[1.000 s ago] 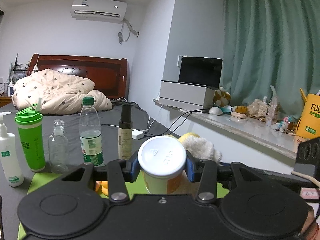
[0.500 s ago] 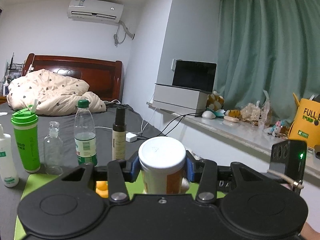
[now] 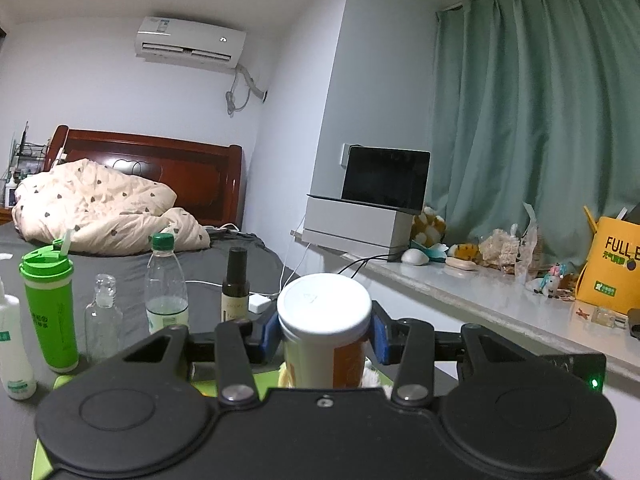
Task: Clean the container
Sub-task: 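Rub the jar's side against the towel in the right gripper while the left gripper turns it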
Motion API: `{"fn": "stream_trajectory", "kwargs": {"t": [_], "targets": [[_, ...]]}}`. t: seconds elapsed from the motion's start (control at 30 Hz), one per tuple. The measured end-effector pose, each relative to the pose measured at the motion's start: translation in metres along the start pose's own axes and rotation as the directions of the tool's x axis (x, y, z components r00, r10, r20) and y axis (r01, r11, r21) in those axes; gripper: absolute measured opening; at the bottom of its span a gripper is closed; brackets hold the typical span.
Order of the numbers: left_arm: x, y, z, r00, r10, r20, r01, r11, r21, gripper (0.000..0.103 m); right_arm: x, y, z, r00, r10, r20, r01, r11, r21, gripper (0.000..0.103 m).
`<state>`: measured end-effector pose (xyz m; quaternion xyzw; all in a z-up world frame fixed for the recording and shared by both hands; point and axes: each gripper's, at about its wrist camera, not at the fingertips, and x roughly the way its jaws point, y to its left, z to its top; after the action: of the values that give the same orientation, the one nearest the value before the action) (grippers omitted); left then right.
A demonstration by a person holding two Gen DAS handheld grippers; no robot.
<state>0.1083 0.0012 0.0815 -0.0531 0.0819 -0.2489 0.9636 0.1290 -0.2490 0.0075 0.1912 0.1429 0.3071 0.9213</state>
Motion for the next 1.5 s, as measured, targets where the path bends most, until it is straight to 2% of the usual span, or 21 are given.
{"fn": "stream_trajectory", "kwargs": {"t": [0.33,0.73,0.93,1.13,1.23,1.5], "targets": [[0.005,-0.007,0.0,1.0,-0.018,0.01,0.018,1.0,0.001,0.043,0.002,0.019,-0.012,1.0,-0.002,-0.01,0.001,0.995,-0.1,0.042],[0.009,-0.005,-0.004,1.0,0.021,0.006,-0.021,0.999,0.038,0.043,0.005,0.04,-0.025,1.0,-0.011,-0.027,0.005,0.976,-0.216,0.042],[0.008,-0.001,-0.006,1.0,0.025,-0.007,-0.025,0.999,0.028,0.043,0.01,0.041,-0.029,0.999,-0.022,-0.025,0.016,0.974,-0.226,0.042],[0.006,0.0,-0.007,1.0,-0.008,-0.026,0.008,1.0,0.008,0.043,0.017,0.042,-0.033,0.999,-0.034,-0.022,0.028,0.971,-0.236,0.042],[0.004,-0.002,-0.006,0.999,-0.03,-0.027,0.03,1.0,-0.006,0.043,0.02,0.042,-0.035,0.999,-0.04,-0.02,0.034,0.97,-0.241,0.042],[0.005,-0.008,-0.004,0.999,-0.036,-0.012,0.036,0.999,0.01,0.043,0.029,0.044,-0.04,0.998,-0.055,-0.016,0.05,0.966,-0.255,0.042]]}}
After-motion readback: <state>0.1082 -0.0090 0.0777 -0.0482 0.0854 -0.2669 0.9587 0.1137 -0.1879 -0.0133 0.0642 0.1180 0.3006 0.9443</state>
